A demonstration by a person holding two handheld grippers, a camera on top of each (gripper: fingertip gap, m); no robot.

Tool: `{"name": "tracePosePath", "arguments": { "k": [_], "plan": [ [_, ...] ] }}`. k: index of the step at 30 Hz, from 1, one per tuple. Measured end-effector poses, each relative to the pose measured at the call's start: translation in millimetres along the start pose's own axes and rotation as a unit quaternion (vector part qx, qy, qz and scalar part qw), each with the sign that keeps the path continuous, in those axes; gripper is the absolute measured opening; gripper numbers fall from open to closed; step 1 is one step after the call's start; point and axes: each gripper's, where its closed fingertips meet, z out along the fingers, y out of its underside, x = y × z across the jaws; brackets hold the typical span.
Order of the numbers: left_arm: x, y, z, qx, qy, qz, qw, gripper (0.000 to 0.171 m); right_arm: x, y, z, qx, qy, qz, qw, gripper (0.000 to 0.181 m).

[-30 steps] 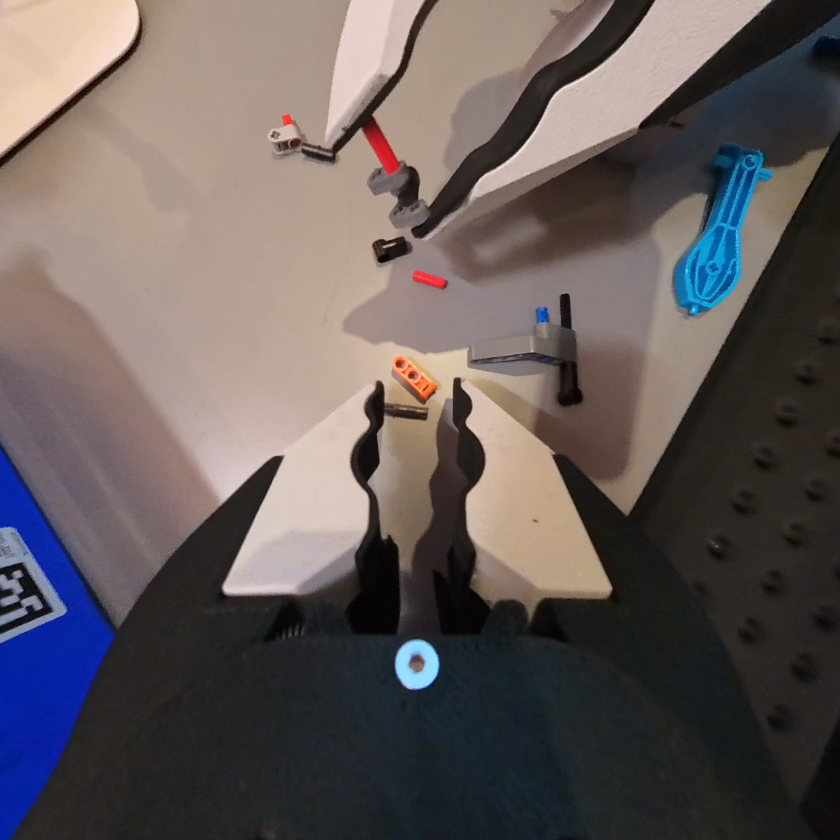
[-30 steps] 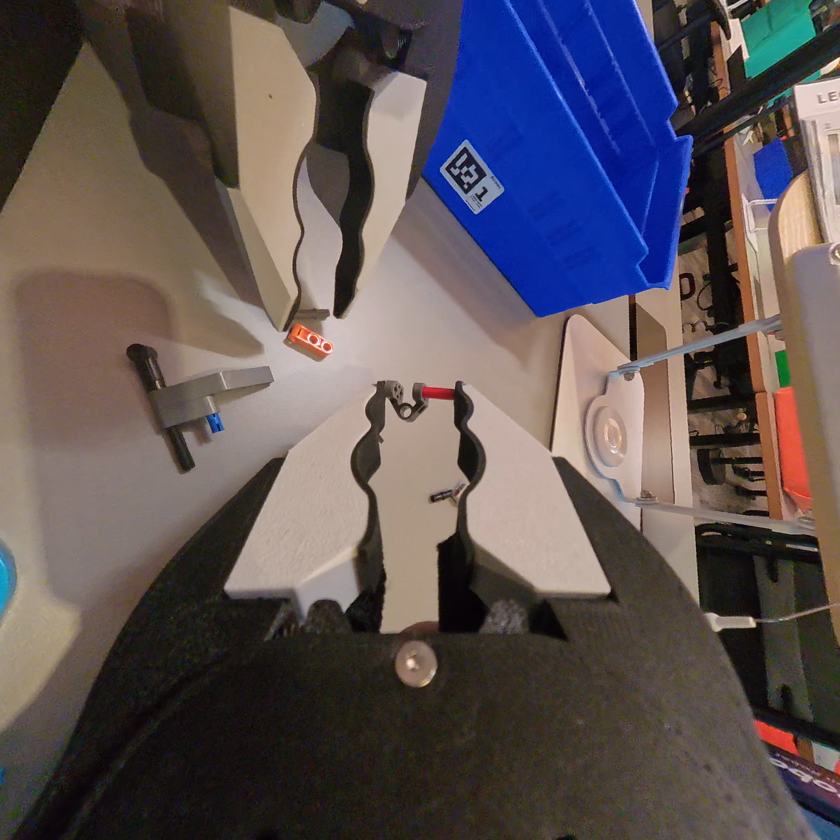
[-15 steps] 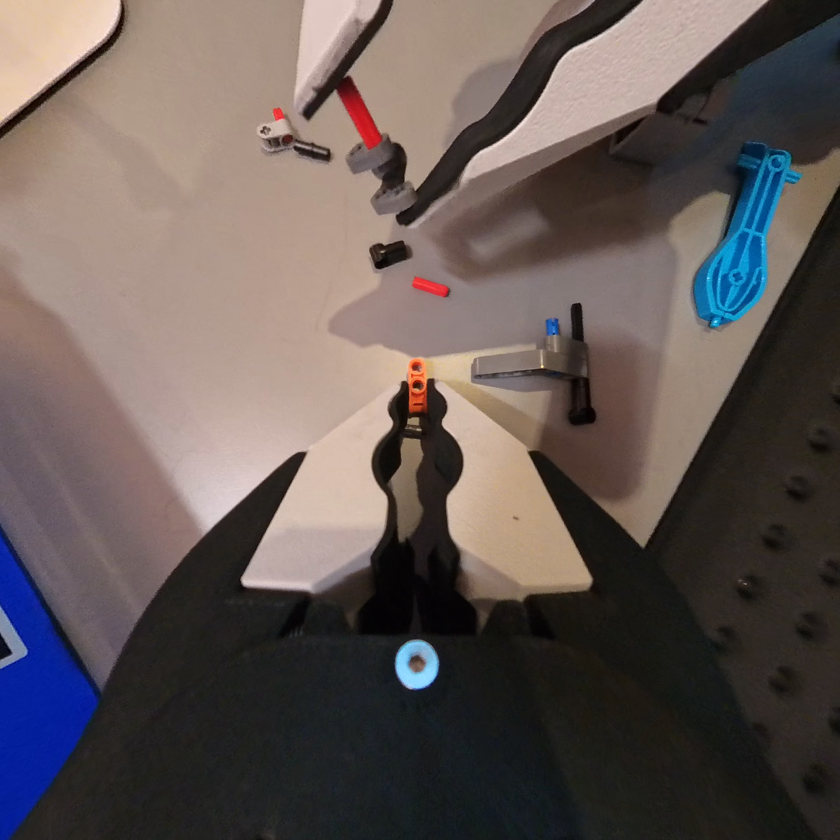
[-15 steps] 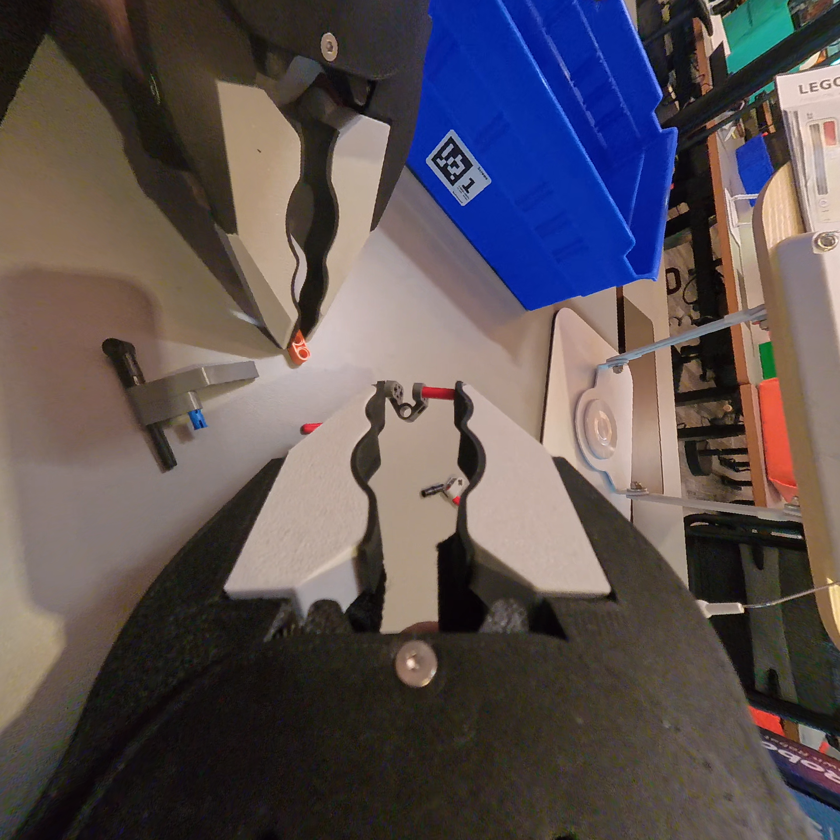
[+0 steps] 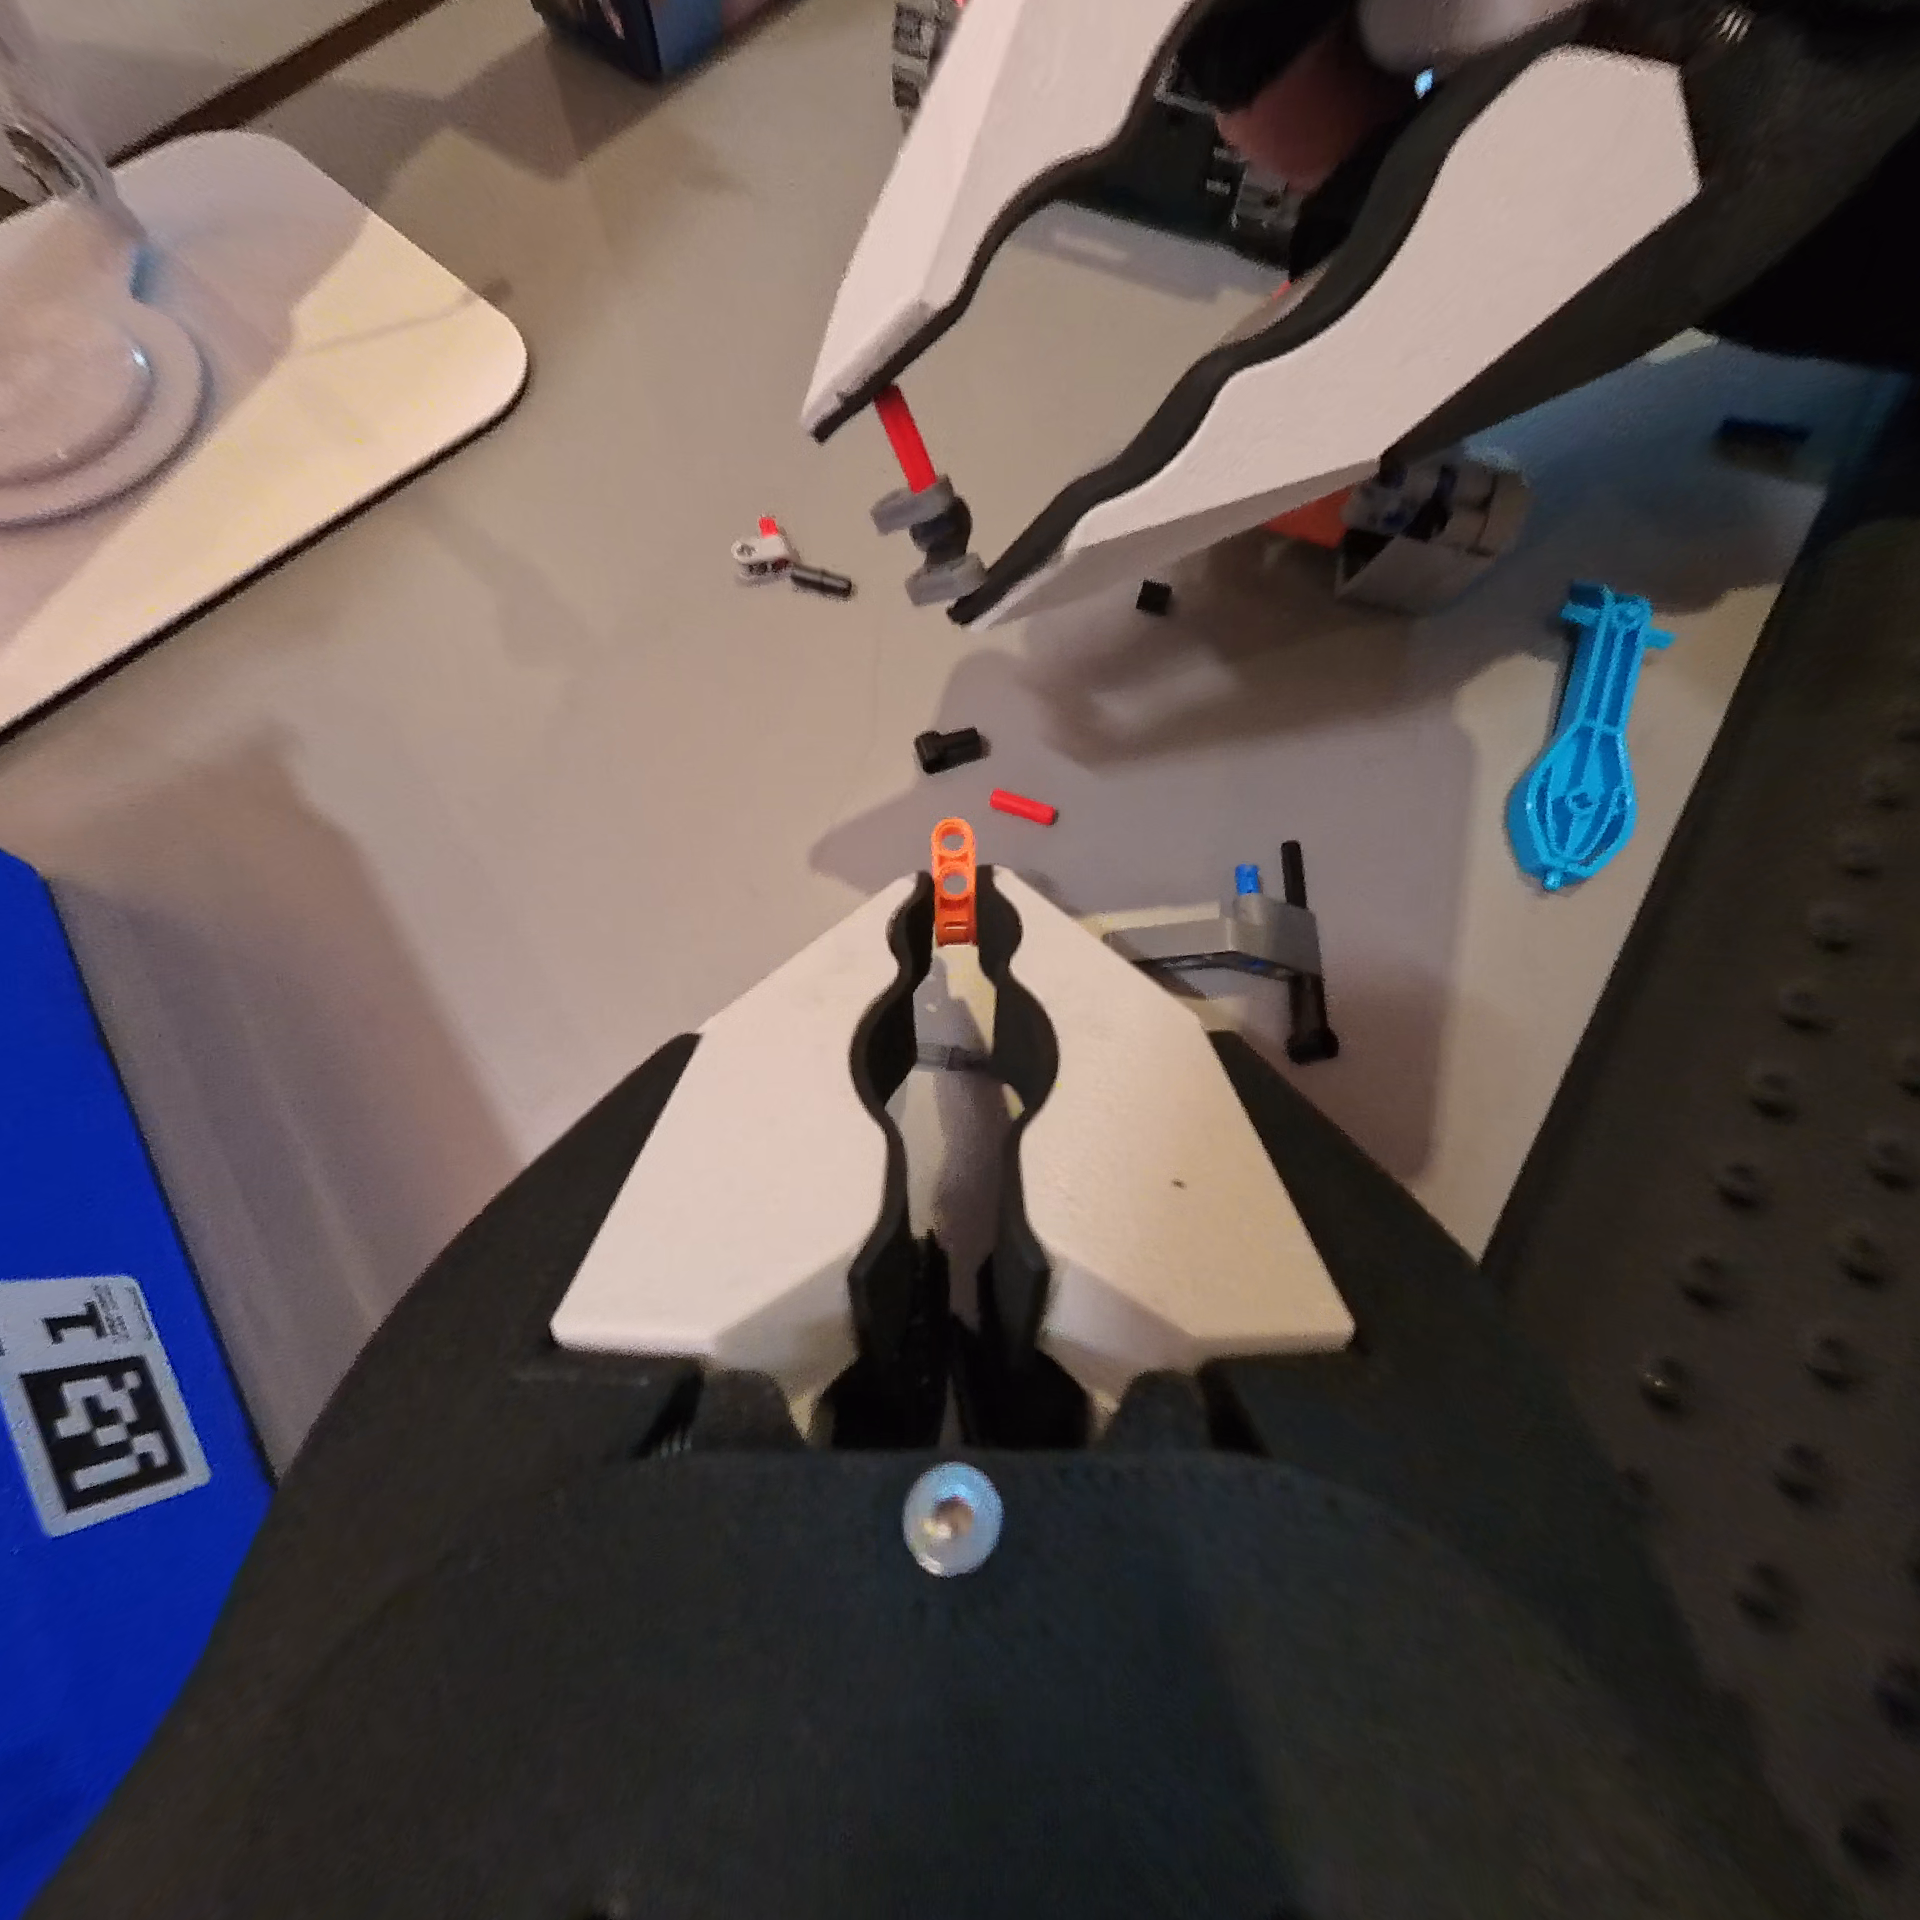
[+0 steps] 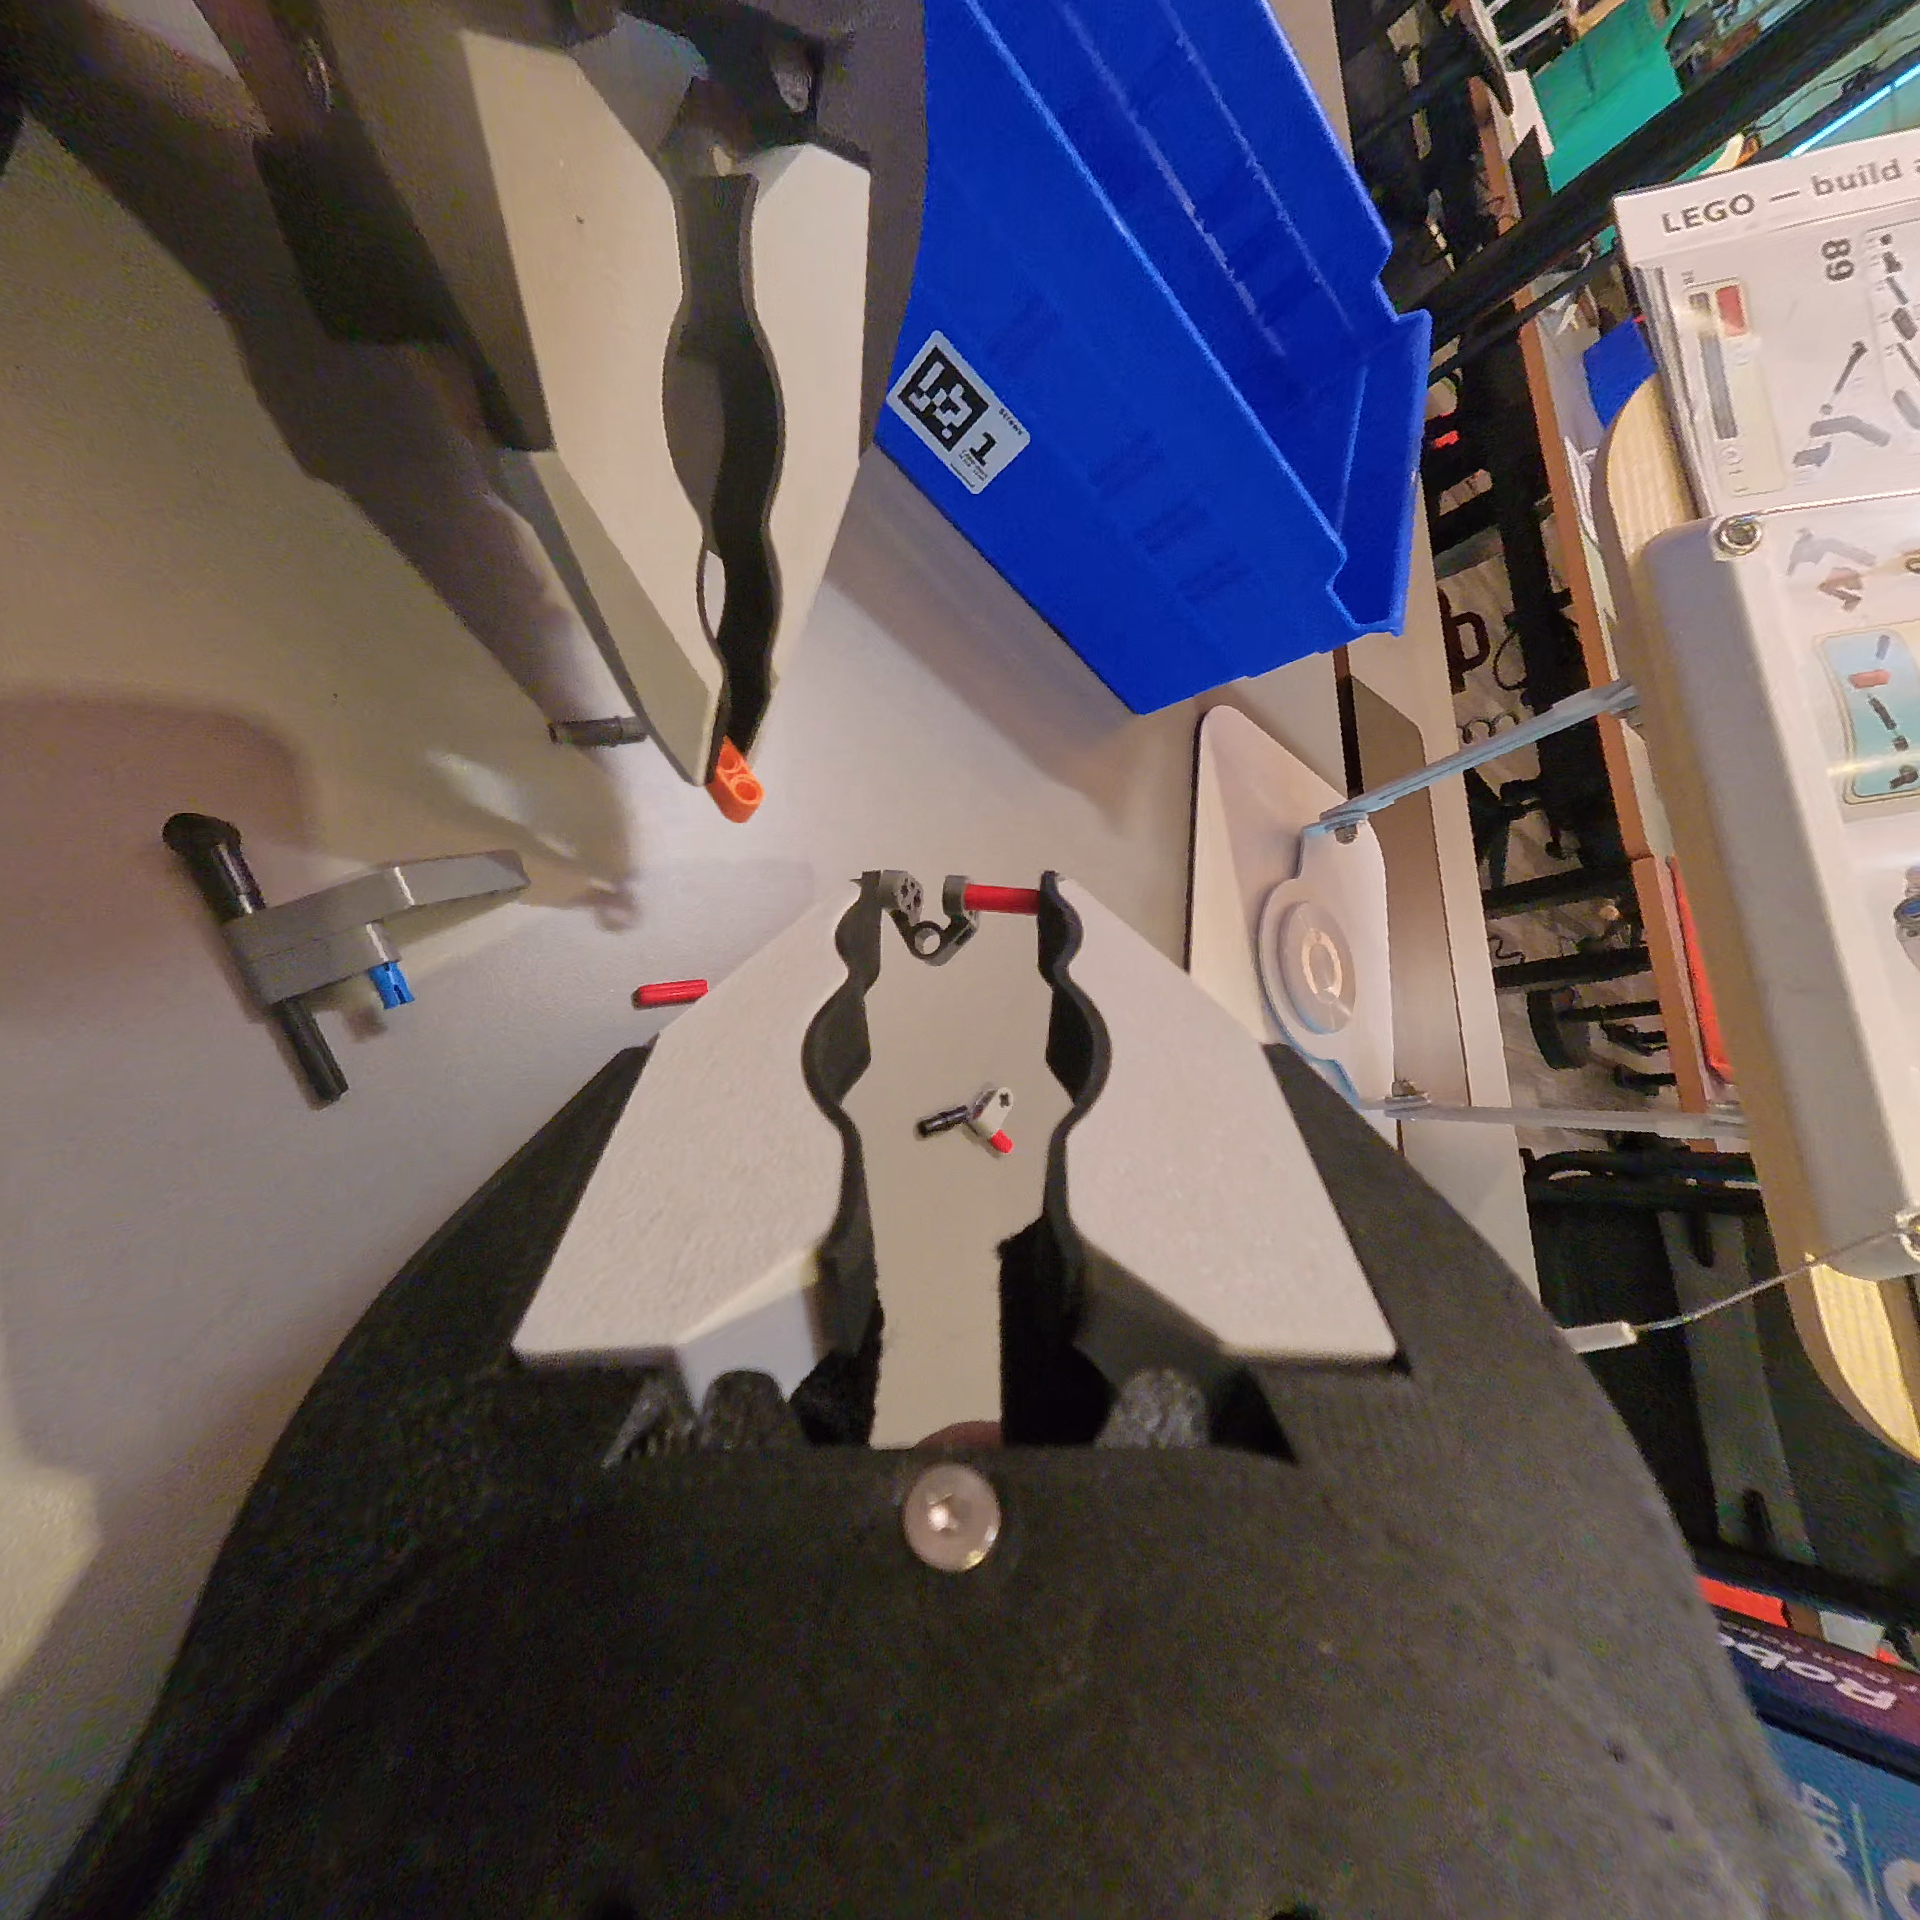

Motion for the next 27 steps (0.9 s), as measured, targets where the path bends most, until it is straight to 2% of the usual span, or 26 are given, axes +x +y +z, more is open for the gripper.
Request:
{"name": "tracePosePath", "arguments": {
  "k": [14,27],
  "plan": [
    [4,-42,-18,0.106,0.040,-0.026,0.993,0.005,14,-6,-7,0.020,0.029,0.020,0.999,0.027],
    [3,-66,-19,0.142,0.073,-0.020,0.987,0.005,22,-4,-9,0.023,0.046,0.032,0.998,0.027]
  ]
}}
